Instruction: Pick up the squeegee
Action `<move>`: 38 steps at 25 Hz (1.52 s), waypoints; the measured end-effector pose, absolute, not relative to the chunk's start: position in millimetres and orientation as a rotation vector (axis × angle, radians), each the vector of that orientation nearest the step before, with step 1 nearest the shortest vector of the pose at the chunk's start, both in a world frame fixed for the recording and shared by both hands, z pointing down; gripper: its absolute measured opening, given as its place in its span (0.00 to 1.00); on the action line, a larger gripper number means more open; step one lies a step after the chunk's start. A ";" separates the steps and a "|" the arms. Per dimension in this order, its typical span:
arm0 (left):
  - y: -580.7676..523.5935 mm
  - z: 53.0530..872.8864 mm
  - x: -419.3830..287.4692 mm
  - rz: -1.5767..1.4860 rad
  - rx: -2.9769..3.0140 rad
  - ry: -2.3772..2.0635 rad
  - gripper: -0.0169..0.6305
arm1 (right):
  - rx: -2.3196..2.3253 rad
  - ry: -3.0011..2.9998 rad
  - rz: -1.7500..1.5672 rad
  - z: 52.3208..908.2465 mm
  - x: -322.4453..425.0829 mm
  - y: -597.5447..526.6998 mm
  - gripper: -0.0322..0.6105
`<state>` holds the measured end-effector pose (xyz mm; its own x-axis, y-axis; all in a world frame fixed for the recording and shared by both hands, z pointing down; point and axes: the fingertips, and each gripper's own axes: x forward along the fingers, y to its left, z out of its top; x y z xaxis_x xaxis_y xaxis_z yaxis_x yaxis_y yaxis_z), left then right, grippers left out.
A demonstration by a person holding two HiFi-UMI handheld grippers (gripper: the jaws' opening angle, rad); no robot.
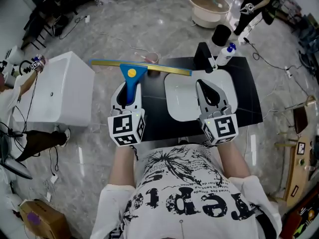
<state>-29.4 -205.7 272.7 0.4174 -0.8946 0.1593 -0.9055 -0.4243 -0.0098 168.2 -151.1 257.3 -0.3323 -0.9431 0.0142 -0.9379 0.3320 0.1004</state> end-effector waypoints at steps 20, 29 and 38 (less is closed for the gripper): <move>-181.2 233.0 -32.6 0.078 2.627 -1.659 0.24 | 1.766 -2.550 -0.234 228.9 156.1 -126.0 0.07; -181.1 242.3 -27.7 0.092 2.601 -1.660 0.24 | 1.742 -2.564 -0.214 237.2 156.5 -127.2 0.07; -183.2 251.6 -23.3 0.113 2.573 -1.666 0.24 | 1.746 -2.572 -0.182 242.9 162.8 -129.5 0.07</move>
